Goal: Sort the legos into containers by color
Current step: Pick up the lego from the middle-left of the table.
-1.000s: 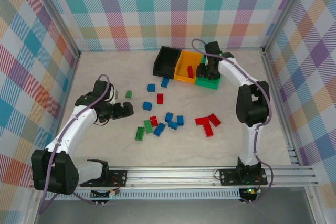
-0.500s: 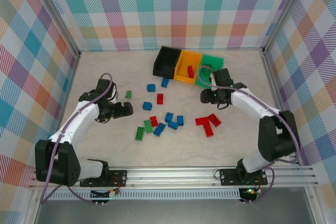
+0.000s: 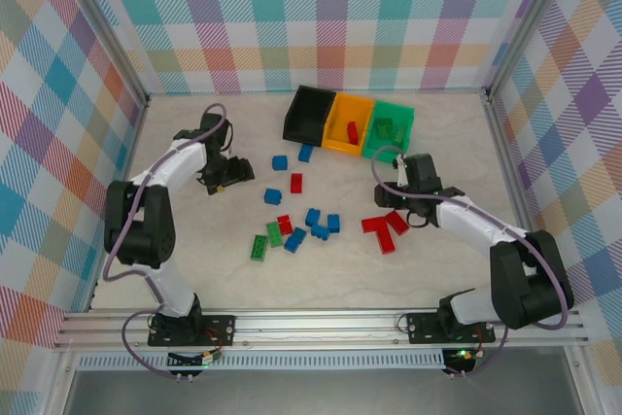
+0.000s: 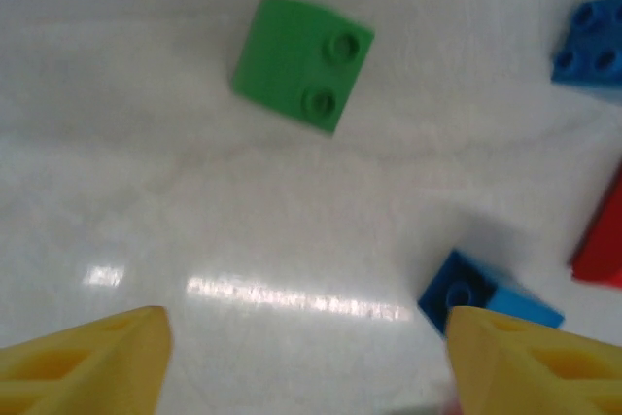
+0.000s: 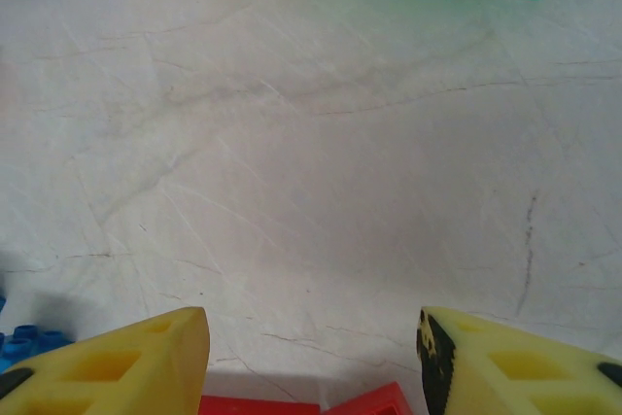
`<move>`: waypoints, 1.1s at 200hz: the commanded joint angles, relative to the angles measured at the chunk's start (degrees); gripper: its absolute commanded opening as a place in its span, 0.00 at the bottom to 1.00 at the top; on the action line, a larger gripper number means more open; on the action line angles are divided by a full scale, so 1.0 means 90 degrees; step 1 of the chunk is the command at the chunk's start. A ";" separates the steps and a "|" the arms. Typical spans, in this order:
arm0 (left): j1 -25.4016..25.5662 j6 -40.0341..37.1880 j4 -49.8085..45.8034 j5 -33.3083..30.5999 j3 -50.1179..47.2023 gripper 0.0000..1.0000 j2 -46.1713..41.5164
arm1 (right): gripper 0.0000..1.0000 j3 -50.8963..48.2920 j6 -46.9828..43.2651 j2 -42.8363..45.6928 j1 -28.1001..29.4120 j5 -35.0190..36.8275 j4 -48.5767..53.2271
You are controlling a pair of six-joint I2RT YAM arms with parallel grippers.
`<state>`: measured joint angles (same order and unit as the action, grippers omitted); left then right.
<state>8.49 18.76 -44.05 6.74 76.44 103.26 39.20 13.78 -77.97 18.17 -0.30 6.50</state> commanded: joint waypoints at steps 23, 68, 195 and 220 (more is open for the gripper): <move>0.0056 -0.0069 0.0002 -0.0273 0.0957 0.65 0.1210 | 0.60 -0.0603 0.0260 0.0173 -0.0016 -0.0331 -0.0772; 0.0053 -0.0164 -0.0241 -0.0475 0.1699 0.56 0.2164 | 0.59 -0.0526 0.0218 0.0069 -0.0018 -0.0514 -0.0704; 0.0920 -0.0094 0.0114 -0.1044 0.1256 0.29 0.0962 | 0.59 -0.0710 0.0331 0.0404 -0.0022 -0.0383 -0.0841; 0.1542 -0.0034 0.0092 -0.1131 0.1633 0.29 0.0785 | 0.59 -0.0822 0.0423 0.0631 -0.0019 -0.0142 -0.0876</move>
<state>17.63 17.34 -43.13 -1.96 87.94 114.37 33.28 16.08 -75.00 18.17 -3.03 -0.10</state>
